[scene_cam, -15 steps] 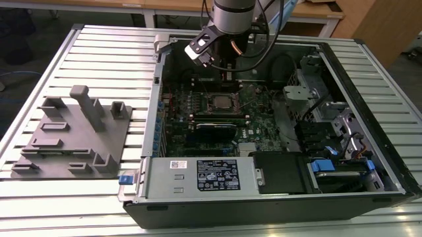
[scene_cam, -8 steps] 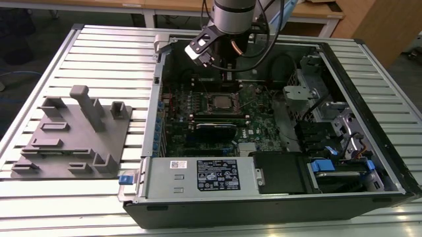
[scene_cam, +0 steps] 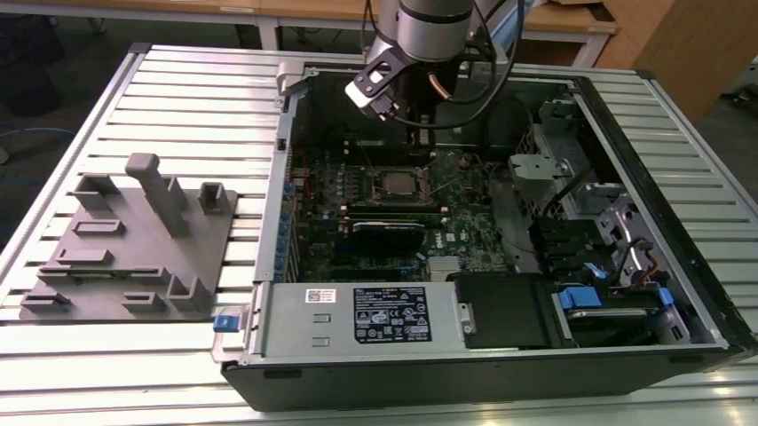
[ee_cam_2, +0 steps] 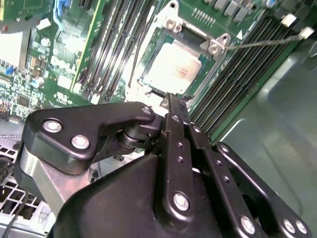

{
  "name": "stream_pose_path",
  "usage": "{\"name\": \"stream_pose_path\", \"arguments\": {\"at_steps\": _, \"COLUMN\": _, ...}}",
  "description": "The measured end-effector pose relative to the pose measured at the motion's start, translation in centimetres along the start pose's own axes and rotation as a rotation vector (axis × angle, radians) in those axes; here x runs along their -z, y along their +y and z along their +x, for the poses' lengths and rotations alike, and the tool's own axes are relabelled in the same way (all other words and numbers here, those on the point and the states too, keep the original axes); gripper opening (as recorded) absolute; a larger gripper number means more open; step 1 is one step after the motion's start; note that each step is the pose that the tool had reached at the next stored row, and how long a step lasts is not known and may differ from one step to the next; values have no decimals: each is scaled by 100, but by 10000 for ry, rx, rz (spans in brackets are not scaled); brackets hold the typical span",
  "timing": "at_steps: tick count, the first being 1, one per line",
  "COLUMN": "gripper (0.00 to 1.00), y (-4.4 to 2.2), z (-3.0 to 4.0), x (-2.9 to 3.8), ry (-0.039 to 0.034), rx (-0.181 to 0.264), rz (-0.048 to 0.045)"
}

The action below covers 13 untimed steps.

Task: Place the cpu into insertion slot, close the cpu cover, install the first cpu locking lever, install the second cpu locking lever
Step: 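Close the cpu cover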

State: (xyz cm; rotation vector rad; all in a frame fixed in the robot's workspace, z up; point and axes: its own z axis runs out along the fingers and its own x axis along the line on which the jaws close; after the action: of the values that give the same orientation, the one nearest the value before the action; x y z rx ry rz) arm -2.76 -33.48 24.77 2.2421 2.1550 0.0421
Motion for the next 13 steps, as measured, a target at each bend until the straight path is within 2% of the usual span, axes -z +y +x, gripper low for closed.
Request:
{"name": "stream_pose_path", "arguments": {"at_steps": 4, "gripper": 10, "y": 10, "z": 1, "x": 1, "ry": -1, "rx": -1, "rz": 0}}
{"name": "stream_pose_path", "arguments": {"at_steps": 13, "gripper": 10, "y": 13, "z": 1, "x": 48, "ry": 1, "rx": 0, "rz": -1}}
